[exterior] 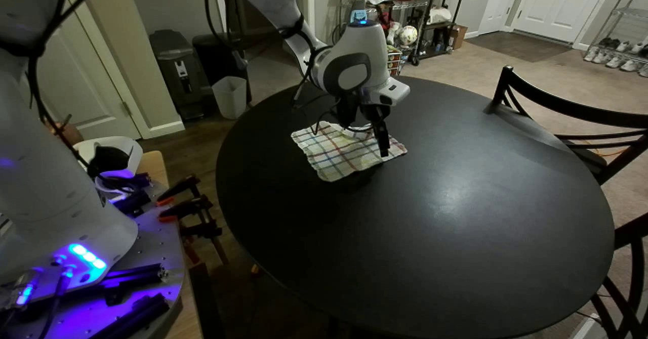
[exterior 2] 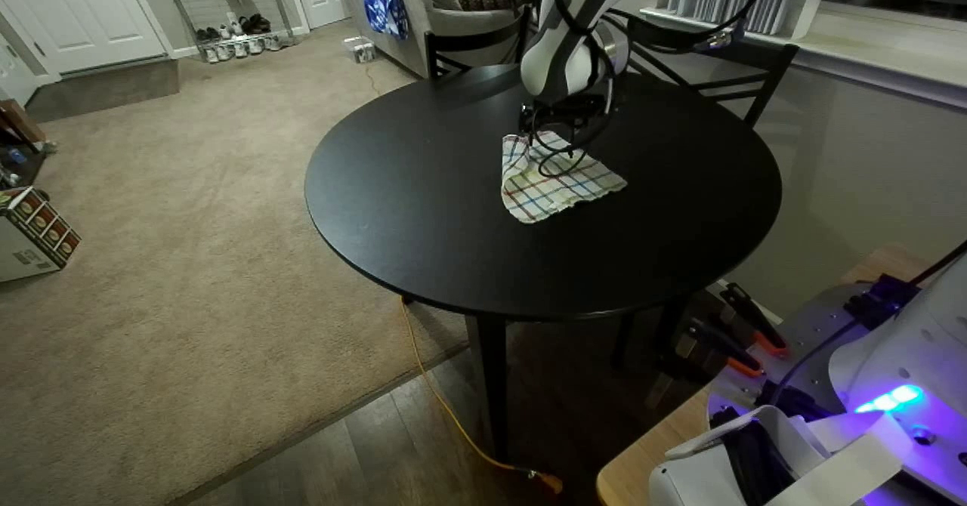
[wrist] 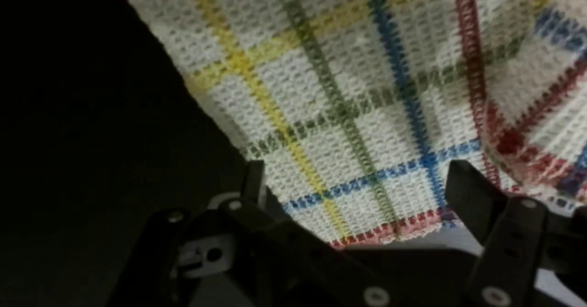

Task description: Unfold the tea towel forwards on the table

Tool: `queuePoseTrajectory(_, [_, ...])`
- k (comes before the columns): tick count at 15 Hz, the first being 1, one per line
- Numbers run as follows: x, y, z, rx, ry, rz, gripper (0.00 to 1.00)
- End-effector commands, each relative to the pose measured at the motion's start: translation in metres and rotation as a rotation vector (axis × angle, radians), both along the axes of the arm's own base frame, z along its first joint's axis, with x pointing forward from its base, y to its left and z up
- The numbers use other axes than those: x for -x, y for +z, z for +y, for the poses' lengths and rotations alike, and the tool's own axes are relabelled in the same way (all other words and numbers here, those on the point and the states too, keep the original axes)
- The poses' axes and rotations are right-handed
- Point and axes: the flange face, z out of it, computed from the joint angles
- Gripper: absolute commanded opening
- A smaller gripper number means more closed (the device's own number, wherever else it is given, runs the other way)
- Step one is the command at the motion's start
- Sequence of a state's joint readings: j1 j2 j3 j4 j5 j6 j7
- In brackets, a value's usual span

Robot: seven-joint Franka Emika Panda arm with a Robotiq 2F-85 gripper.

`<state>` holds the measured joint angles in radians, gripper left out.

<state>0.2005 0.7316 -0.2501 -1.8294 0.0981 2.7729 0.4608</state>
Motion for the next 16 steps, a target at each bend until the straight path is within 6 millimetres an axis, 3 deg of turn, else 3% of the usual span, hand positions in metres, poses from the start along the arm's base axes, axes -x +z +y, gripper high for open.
queuePoseTrajectory(1, [0.01,0.002,0.009,0.008,0.032,0.039,1.0])
queuePoseTrajectory(10, [0.018,0.006,0.032,0.024,0.057,0.06,1.0])
queuePoseTrajectory(16, [0.021,0.011,0.064,-0.002,0.109,0.062,1.0])
